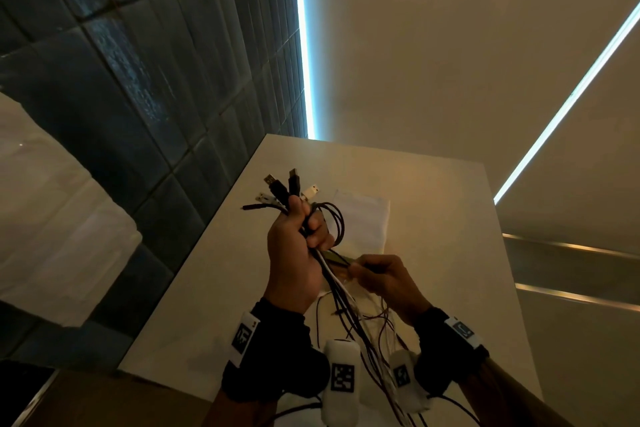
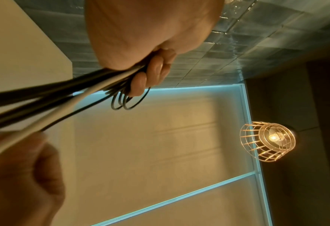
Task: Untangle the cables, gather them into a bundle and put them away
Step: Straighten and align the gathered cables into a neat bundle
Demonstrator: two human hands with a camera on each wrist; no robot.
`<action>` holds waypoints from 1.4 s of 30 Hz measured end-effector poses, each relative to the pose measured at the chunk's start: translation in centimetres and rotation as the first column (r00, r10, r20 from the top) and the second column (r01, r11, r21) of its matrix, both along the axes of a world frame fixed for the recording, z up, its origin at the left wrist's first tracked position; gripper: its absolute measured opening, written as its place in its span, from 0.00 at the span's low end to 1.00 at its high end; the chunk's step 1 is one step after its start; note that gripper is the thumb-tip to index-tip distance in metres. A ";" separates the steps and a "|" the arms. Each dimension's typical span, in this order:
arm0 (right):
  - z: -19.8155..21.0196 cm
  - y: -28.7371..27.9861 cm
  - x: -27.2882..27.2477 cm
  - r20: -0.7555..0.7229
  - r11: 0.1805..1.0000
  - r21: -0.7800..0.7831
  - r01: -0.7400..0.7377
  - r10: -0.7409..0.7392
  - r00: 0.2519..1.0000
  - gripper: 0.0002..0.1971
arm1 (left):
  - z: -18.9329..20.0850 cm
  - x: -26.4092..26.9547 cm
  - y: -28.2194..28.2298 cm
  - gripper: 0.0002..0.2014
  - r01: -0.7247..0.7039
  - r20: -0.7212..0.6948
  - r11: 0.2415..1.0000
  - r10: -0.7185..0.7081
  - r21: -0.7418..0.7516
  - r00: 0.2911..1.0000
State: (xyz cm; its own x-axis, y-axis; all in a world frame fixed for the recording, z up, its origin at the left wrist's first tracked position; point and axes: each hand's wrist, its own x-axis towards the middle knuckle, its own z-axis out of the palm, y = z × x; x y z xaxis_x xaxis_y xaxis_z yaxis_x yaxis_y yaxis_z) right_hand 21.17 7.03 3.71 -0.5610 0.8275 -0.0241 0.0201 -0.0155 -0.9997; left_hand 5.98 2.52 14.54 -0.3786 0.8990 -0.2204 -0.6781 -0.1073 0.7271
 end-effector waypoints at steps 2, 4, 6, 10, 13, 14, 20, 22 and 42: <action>-2.3 0.4 0.3 0.055 0.999 -0.007 0.040 -0.039 0.998 0.13 | 0.0 0.2 -0.2 0.18 0.017 -0.053 1.000 -0.016 0.012 0.998; -3.9 0.7 0.3 0.070 0.997 -0.013 0.070 -0.069 0.995 0.14 | 0.1 0.4 -0.3 0.18 0.028 -0.073 0.999 -0.027 0.021 0.997; -4.8 1.0 0.1 0.082 0.997 -0.005 0.076 -0.075 0.994 0.14 | 0.1 0.4 -0.2 0.18 0.034 -0.079 0.999 -0.032 0.026 0.996; -6.5 1.2 -0.2 0.091 0.995 -0.013 0.101 -0.100 0.991 0.14 | 0.2 0.3 0.0 0.18 0.020 -0.083 0.999 -0.016 0.038 0.996; -8.6 0.9 0.3 0.113 0.993 -0.048 0.104 -0.098 0.989 0.15 | 0.0 -0.1 0.0 0.18 0.016 -0.084 0.999 -0.012 0.049 0.996; -9.2 0.9 0.6 0.125 0.992 -0.063 0.111 -0.102 0.987 0.16 | -0.1 -0.1 0.0 0.18 0.018 -0.097 0.999 -0.014 0.044 0.995; -7.7 1.2 1.3 0.269 0.952 0.026 0.305 -0.301 0.915 0.16 | -0.9 -0.4 0.0 0.18 -0.032 -0.171 0.999 0.027 -0.030 0.985; -5.4 1.2 0.9 0.194 0.931 0.028 0.363 -0.362 0.912 0.13 | -1.3 -0.6 0.2 0.17 -0.037 -0.191 0.996 0.021 -0.080 0.981; 1.7 0.0 -1.7 -0.088 0.998 -0.051 0.025 -0.030 0.996 0.10 | -0.4 0.6 -0.2 0.16 -0.024 -0.020 0.994 0.022 -0.102 1.000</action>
